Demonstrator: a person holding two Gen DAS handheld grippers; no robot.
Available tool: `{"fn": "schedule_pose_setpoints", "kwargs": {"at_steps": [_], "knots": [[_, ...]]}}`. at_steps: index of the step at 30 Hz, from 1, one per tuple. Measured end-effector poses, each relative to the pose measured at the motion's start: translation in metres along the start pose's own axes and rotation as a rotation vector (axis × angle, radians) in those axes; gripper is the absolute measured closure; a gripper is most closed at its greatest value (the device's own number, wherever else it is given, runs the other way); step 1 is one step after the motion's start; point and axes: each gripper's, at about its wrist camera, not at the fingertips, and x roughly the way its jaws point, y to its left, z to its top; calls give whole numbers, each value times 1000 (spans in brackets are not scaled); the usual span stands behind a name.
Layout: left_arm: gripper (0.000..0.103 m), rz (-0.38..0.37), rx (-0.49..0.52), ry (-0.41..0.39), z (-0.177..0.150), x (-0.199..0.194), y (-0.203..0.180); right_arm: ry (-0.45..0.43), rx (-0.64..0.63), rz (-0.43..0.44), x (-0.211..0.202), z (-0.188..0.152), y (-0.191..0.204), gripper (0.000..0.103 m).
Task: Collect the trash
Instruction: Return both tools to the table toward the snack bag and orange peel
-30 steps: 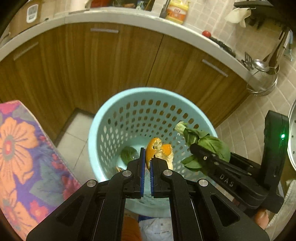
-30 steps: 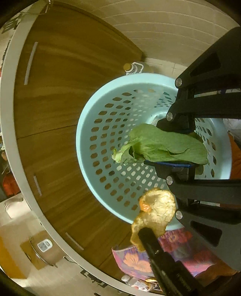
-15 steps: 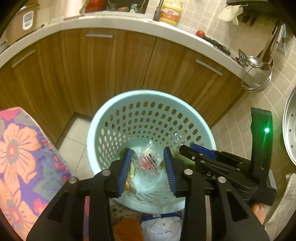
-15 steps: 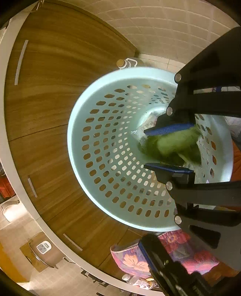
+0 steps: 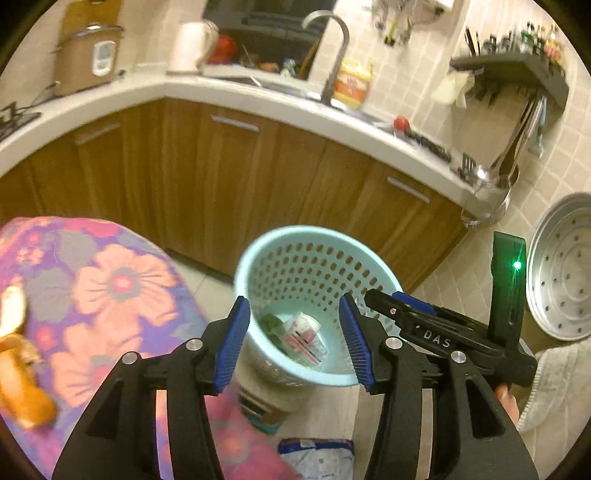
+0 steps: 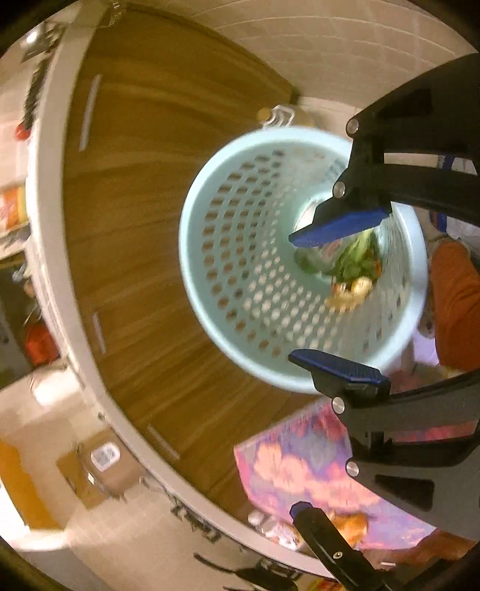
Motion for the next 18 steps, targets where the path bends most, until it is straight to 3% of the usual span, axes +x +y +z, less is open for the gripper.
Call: {"fn": "schedule_pose_setpoints", "kwargs": {"at_steps": [7,18], "knots": [[49,88,-40,-123,-5,-79,46,-27,-157,138,-25,-7,97,49],[40,310,-200,-235,-49,-191,176,49,-384,285,-9,-60,231,45]]}}
